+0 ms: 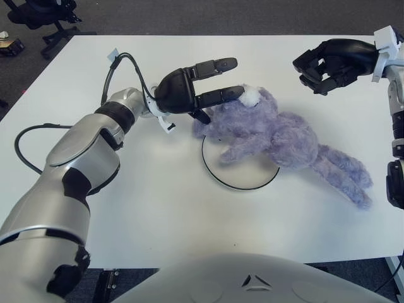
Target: Put the doll into the plate.
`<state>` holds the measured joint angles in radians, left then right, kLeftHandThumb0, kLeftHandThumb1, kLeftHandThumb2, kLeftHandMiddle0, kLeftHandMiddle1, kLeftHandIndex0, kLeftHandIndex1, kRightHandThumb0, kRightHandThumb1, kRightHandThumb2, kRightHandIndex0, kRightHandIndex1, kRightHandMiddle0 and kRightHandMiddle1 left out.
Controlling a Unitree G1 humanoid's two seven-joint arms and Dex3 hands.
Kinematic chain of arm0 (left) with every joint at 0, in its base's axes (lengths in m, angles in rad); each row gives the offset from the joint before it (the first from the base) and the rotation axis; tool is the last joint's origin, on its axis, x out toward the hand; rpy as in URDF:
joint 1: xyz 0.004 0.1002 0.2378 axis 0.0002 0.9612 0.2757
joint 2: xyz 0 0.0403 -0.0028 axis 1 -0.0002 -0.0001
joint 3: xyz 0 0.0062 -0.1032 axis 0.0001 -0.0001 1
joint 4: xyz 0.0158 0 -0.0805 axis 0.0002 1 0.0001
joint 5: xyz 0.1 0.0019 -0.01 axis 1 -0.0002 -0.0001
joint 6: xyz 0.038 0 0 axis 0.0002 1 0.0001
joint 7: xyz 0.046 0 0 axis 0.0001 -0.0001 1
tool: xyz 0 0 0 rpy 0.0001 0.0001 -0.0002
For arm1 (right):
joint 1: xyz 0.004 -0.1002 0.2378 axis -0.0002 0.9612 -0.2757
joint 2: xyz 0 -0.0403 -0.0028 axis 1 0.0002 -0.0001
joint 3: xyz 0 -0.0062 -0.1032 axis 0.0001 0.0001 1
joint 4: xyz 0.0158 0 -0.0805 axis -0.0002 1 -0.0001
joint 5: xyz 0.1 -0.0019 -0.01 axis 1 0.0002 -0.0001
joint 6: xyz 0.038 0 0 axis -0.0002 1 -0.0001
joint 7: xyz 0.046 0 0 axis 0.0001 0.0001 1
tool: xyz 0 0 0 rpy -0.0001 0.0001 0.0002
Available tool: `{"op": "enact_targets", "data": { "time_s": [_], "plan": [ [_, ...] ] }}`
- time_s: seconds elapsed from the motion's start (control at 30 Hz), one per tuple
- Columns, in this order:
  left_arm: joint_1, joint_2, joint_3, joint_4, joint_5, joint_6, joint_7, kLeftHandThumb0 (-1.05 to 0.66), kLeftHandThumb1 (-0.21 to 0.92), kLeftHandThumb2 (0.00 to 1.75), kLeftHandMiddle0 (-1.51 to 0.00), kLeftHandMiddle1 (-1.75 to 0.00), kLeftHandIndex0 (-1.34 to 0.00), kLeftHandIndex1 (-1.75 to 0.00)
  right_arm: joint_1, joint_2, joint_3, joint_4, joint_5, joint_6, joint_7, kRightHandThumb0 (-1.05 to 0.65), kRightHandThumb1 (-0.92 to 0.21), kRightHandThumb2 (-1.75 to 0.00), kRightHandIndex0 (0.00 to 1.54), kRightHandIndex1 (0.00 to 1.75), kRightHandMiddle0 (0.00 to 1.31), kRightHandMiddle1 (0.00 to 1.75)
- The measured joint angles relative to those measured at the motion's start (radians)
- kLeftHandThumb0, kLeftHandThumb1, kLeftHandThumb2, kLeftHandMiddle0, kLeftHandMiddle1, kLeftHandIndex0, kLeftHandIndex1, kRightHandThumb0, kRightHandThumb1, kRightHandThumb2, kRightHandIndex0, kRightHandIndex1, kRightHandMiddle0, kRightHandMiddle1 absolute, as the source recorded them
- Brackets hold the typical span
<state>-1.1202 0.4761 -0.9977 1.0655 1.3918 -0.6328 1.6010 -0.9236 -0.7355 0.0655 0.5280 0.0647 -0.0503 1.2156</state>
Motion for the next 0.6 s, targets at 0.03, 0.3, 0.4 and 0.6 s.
{"op": "enact_targets", "data": {
  "time_s": [0.03, 0.3, 0.4, 0.6],
  "plan": [
    [0.000, -0.001, 0.002, 0.001, -0.005, 0.005, -0.003, -0.42, 0.91, 0.00, -0.36, 0.00, -0.38, -0.01, 0.000, 0.000, 0.000, -0.001, 0.000, 0.000, -0.001, -0.23, -0.83, -0.01, 0.98, 1.75, 0.89, 1.75],
    [0.000, -0.003, 0.009, 0.002, -0.014, 0.034, -0.012, -0.36, 0.90, 0.00, -0.37, 0.00, -0.39, -0.01, 0.003, -0.005, 0.003, -0.017, -0.003, 0.009, -0.003, -0.23, -0.83, -0.01, 0.98, 1.75, 0.89, 1.75],
    [0.000, -0.005, 0.009, 0.003, -0.014, 0.045, -0.013, -0.34, 0.90, 0.00, -0.37, 0.00, -0.39, -0.01, 0.004, -0.008, 0.003, -0.022, -0.004, 0.013, -0.003, -0.23, -0.83, -0.01, 0.98, 1.75, 0.89, 1.75],
    [0.000, -0.008, 0.008, 0.004, -0.014, 0.078, -0.013, -0.32, 0.90, 0.00, -0.38, 0.00, -0.40, -0.01, 0.006, -0.015, 0.003, -0.030, -0.004, 0.023, -0.004, -0.23, -0.83, -0.01, 0.98, 1.75, 0.88, 1.75]
  ]
}}
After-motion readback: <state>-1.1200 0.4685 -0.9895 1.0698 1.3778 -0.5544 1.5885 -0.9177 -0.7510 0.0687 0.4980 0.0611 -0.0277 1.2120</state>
